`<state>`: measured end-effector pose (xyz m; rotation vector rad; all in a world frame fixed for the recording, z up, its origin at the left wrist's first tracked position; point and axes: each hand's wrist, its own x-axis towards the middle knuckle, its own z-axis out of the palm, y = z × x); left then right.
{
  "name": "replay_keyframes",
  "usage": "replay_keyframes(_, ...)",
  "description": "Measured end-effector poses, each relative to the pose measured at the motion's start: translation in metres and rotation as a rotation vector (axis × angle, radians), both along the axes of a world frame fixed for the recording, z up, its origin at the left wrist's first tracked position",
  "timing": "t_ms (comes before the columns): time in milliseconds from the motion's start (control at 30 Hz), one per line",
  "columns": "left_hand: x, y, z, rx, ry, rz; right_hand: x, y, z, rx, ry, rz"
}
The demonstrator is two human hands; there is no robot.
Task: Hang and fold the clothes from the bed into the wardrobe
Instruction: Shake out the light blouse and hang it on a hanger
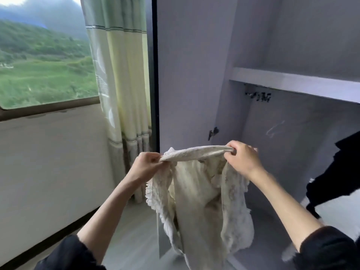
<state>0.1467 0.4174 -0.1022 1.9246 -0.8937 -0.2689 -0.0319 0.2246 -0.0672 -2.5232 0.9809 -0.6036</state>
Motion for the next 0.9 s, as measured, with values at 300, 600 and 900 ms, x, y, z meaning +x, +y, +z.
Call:
replay_keyframes(300,-0.044,-0.05,0.025,0.085,-0.111,-0.323,-0.008,0.051,-0.053,0.036,-0.155,0.143)
replay_keyframes(600,-0.034,-0.035,0.017,0.079,-0.13,-0.354,-0.005,0.06,-0.066,0.412,-0.336,0.14)
replay_keyframes(900,-0.024,-0.014,-0.048,0.183,-0.304,0.024,0.01,0.048,-0.035,0.349,-0.377,0.223)
